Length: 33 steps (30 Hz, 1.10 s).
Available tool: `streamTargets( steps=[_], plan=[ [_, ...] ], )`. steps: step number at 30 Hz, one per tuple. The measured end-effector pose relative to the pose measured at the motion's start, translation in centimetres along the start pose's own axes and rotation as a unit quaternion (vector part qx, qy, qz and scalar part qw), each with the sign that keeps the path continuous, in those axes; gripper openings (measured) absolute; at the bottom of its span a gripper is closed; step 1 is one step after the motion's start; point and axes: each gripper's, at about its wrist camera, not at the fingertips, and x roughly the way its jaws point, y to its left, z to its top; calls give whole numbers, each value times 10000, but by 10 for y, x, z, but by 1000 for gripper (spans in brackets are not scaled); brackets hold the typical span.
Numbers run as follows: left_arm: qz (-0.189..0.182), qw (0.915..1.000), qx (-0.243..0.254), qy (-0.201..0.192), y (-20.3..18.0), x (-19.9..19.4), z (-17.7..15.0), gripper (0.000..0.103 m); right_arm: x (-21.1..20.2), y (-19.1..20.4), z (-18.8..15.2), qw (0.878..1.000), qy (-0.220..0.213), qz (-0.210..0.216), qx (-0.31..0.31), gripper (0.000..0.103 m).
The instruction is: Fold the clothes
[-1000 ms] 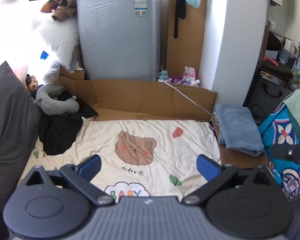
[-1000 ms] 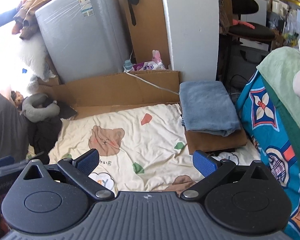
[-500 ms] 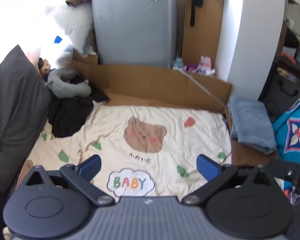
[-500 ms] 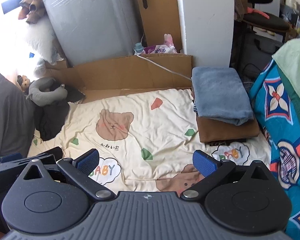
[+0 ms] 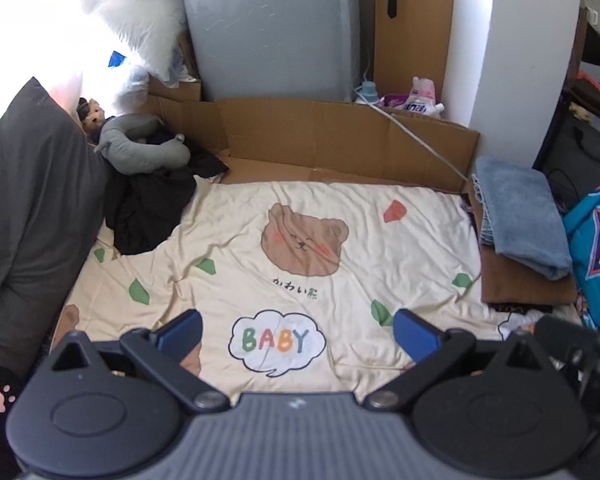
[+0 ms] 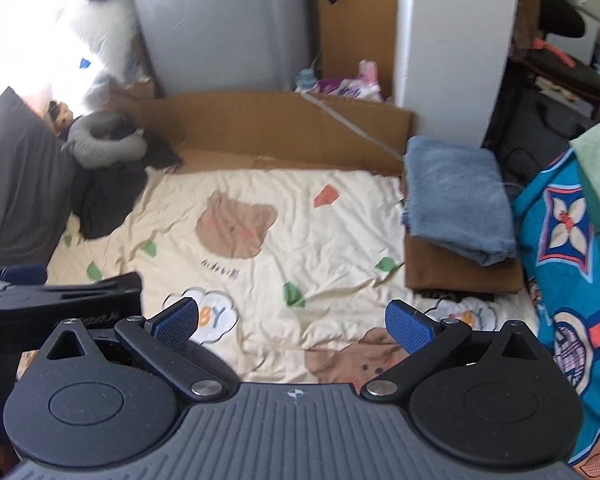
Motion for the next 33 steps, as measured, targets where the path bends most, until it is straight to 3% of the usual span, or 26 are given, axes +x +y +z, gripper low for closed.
streamTargets(
  steps=[7, 33],
  plan=[
    [-77, 9998, 187, 54, -5, 3, 2, 101, 4, -9, 1, 9989, 113, 308, 328, 102],
    [-39, 9996, 287, 47, -5, 4, 1, 102, 6, -10, 1, 9989, 113, 319, 338, 102]
  ],
)
